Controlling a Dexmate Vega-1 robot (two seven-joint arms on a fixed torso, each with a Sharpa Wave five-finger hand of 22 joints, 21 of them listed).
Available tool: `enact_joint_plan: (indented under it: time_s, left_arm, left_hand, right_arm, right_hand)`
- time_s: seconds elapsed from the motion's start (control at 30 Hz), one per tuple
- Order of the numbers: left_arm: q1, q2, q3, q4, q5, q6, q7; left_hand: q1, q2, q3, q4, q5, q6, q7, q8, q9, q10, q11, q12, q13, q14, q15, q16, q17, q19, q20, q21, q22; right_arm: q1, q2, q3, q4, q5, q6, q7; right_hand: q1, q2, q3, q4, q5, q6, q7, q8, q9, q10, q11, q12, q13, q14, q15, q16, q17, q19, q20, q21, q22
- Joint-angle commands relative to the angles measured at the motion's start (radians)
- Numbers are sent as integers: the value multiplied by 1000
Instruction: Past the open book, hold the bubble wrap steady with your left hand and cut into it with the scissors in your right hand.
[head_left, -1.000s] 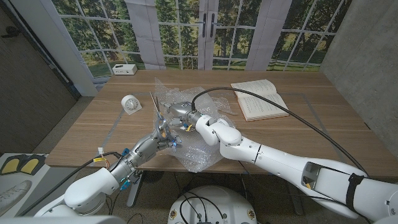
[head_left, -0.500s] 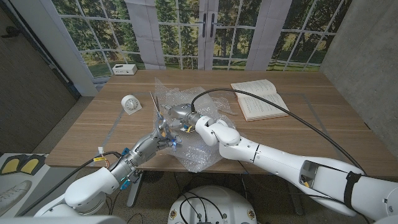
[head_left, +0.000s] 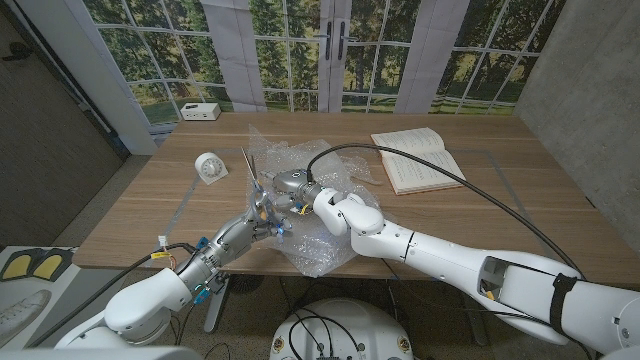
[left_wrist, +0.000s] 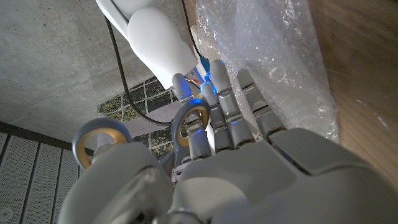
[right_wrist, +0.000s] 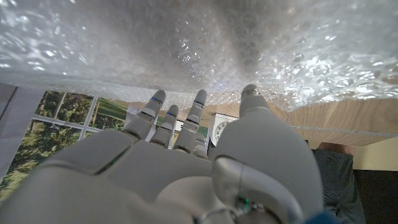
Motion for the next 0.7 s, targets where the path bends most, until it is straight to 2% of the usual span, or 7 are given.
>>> enact_joint_plan:
  time_s: [0.03, 0.2, 0.47, 0.6, 0.7]
  left_arm:
    - [-2, 0, 1, 4, -4, -3, -2]
    - [-2, 0, 2, 5, -4, -5, -1]
    - [-4, 0, 3, 9, -6, -6, -2]
    - [-6, 0, 5, 11, -7, -7, -2]
    - [-7, 0, 6, 12, -6, -8, -1]
  left_hand:
    - [0, 10, -4, 2, 0, 69, 68, -2, 4, 6, -4, 3, 3, -2, 6, 9, 6, 8, 0, -7, 5]
    - [-1, 10, -4, 2, 0, 74, 69, -3, 5, 9, -5, 2, 1, 0, 8, 7, 3, 9, 0, -8, 5]
    - [-1, 11, -4, 2, 0, 76, 69, -6, 5, 9, -3, 1, 1, 1, 7, 9, 3, 10, -1, -9, 5]
    - [-2, 11, -4, 2, 0, 75, 70, -7, 7, 9, -3, 1, 1, 0, 7, 9, 5, 10, -1, -10, 6]
    - [-2, 11, -4, 3, 0, 75, 70, -8, 9, 7, -2, 1, 3, -1, 7, 9, 4, 10, 0, -10, 6]
  right_arm:
    - [6, 9, -15, 25, 3, -6, -18]
    - [10, 11, -19, 32, 6, -6, -18]
    - [11, 10, -23, 43, 8, 10, -46]
    - [7, 8, -18, 47, 15, 28, -76]
    - [6, 8, -15, 51, 23, 34, -77]
  right_hand:
    - [4, 3, 0, -4, 10, 12, -1, 8, 1, 31, -4, 12, 0, 24, -119, 13, 3, 9, -5, 6, 0]
    - [6, 5, 0, -7, 11, 22, 2, 10, 1, 54, -10, 18, -1, 37, -124, 17, 3, 12, -9, 7, 0]
    - [27, 7, 7, -22, 13, 34, -1, 11, 0, 86, -42, 27, 2, 52, -138, 20, 1, 16, -17, 6, 0]
    - [60, 20, 22, -41, 14, 40, -21, 10, 0, 96, -65, 33, 15, 50, -161, 17, 1, 17, -28, 5, 0]
    - [68, 23, 26, -45, 13, 49, -28, 13, 0, 105, -71, 39, 21, 54, -164, 19, 2, 21, -30, 6, 0]
